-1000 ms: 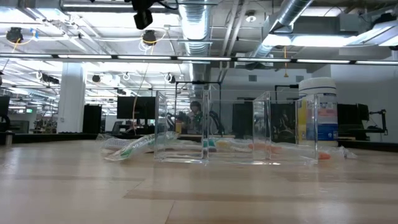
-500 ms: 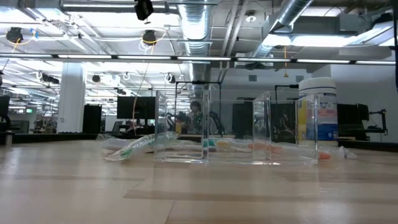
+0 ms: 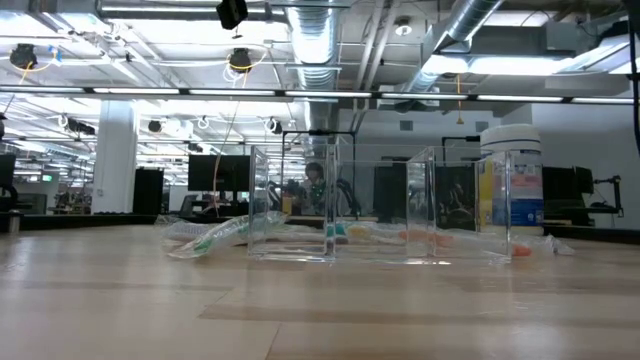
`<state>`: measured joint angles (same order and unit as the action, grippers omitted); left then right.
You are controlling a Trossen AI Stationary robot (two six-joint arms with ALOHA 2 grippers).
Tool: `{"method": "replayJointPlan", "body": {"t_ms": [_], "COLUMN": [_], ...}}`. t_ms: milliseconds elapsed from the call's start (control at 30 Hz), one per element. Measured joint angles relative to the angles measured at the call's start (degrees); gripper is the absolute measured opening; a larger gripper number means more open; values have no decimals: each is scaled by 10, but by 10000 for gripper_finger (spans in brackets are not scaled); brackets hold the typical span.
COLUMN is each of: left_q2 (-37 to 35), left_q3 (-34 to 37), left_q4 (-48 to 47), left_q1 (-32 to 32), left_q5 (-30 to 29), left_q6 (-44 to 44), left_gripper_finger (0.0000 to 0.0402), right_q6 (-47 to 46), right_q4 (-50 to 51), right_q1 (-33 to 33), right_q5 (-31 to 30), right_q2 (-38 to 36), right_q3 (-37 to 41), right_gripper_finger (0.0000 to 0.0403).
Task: Pick & Place toothbrushing station
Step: Put the blue mouthwash into the transparent organizer
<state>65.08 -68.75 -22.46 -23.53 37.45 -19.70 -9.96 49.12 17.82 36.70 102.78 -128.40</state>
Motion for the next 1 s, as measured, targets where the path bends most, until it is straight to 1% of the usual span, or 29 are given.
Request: {"method": "replayJointPlan", "body": {"t_ms": [67,133,233,467,600,1000], "left_q2": [0,0,0,0,0,0], "left_q3": [0,0,0,0,0,0], "left_q4": [0,0,0,0,1,2], "left_q1": [0,0,0,0,0,0], "left_q5": [0,0,-6,-6,-6,-6], "left_q6": [0,-1,-2,-2,-2,-2], "left_gripper_finger": [86,86,86,86,86,86], "right_q6": [4,9,12,23,24,24], "right_q4": [0,1,-1,21,11,10], "right_q1": [0,0,0,3,2,3], "right_q5": [-6,-9,-11,-7,-6,-5], "right_q2": [0,0,7,25,31,32], "right_q3": [0,0,-1,0,-1,0], "right_gripper_finger": [214,237,248,231,220,217]}}
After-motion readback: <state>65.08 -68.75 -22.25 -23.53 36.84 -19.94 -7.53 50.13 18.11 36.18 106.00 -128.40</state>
